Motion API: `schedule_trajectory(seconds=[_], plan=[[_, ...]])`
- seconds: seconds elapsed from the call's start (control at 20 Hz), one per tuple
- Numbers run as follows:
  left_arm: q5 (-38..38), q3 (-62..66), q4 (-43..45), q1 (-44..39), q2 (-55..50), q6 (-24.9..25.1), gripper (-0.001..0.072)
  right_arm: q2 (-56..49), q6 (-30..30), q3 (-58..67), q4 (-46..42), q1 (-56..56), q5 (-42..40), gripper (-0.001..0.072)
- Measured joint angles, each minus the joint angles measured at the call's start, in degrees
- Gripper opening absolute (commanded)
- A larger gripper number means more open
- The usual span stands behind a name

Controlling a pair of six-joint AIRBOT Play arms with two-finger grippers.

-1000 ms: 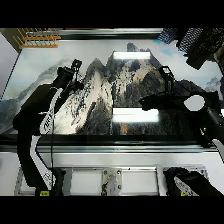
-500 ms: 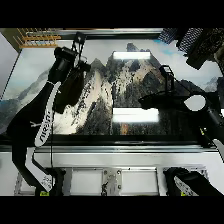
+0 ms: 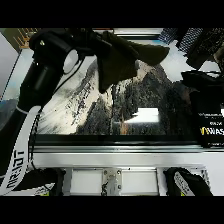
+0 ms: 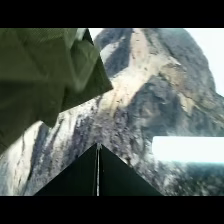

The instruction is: Fold the clothes and pants, and hang the long-sleeved shirts on hangers.

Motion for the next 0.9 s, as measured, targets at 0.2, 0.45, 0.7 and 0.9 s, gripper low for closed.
schedule_trajectory(seconds=[0.2,0.45,0.7,0.9], plan=[[-0.5,-16.8,-7.4,-1.2,2.4,0.0,0.0021,-1.9,0.0,-1.2,0.0,-3.5,6.9,0.0563],[3.0,-38.6,-18.0,-1.7,3.1,-0.2,0.0020,-8.2,0.8,-8.6,0.0,-2.9,13.8,0.0587],[3.7,-48.3,-22.2,-1.7,3.3,-0.1,0.0021,-16.0,5.2,-16.5,0.0,5.2,15.5,0.0587],[3.7,-50.5,-23.1,-1.7,3.3,-0.1,0.0021,-22.8,8.1,-18.4,0.6,14.4,13.0,0.0588]])
